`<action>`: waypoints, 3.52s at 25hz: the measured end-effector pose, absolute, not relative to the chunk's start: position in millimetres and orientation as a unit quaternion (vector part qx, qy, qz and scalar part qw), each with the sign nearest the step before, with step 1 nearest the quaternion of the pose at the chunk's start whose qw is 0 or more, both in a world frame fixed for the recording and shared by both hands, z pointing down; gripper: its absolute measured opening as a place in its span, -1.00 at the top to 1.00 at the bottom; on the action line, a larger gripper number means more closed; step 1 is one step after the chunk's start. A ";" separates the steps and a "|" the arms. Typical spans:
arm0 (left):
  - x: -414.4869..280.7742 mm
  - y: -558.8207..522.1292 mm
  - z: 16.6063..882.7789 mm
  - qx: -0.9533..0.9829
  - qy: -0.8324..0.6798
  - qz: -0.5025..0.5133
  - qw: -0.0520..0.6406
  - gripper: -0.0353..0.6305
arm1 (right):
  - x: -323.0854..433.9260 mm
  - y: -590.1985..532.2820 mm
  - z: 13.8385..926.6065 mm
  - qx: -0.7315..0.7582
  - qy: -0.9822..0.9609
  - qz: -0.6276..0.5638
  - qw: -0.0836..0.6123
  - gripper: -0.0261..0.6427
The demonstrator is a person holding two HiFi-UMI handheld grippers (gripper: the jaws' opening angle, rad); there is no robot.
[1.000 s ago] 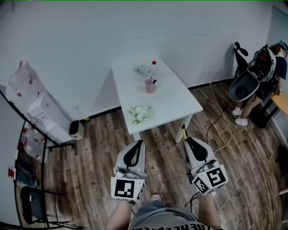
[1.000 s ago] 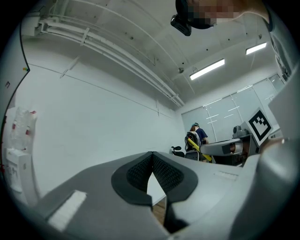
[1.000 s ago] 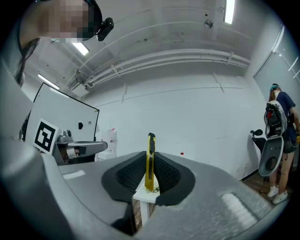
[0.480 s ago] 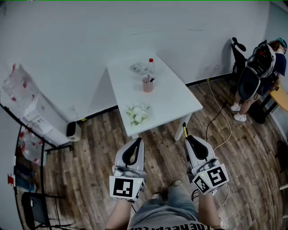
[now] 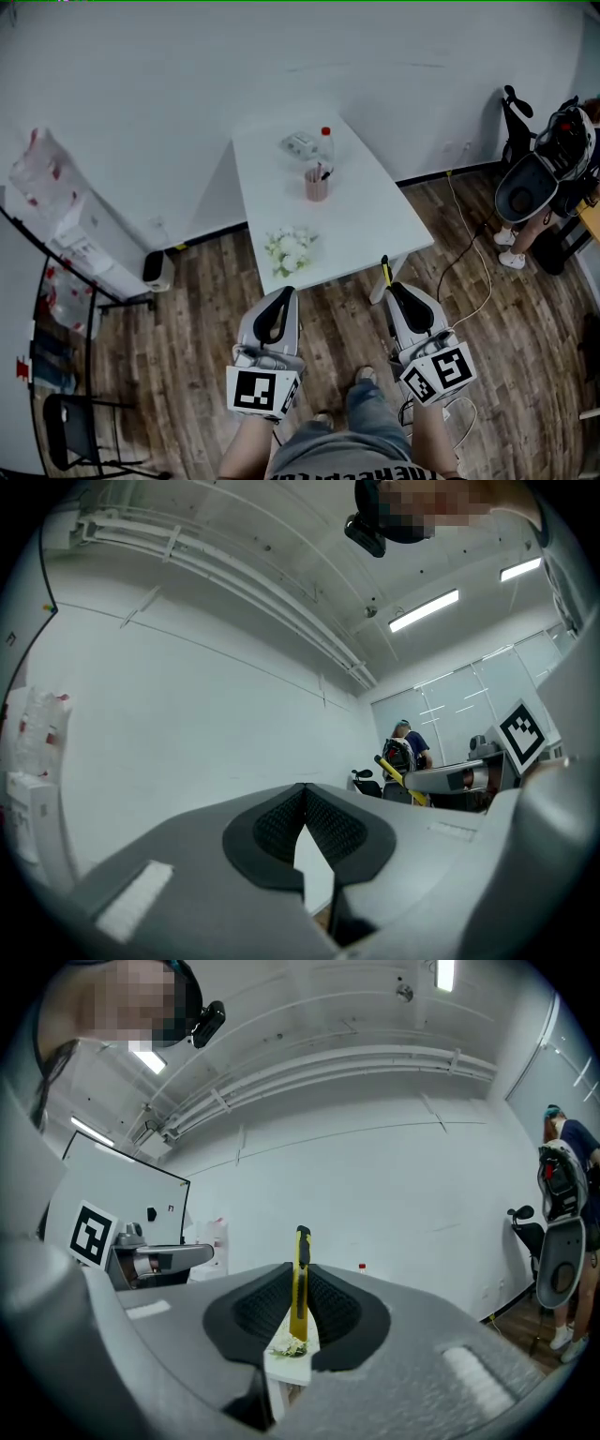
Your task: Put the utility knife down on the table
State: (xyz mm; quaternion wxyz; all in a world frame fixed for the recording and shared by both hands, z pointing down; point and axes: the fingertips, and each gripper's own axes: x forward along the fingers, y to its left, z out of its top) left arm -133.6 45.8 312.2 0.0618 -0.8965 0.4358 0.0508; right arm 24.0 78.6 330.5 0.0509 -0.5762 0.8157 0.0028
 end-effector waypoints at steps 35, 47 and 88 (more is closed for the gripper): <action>2.6 -72.1 312.0 -0.847 0.527 0.033 0.066 0.84 | 153.9 -77.6 331.8 -0.478 0.876 -0.015 0.056 0.78; 0.9 -95.8 312.4 -0.839 0.539 0.019 0.067 0.84 | 153.9 -105.9 340.2 -0.467 0.882 -0.031 0.060 0.78; -40.7 -273.6 338.9 -0.855 0.518 0.004 0.021 0.84 | 106.8 -280.0 398.5 -0.489 0.868 -0.084 -0.004 0.78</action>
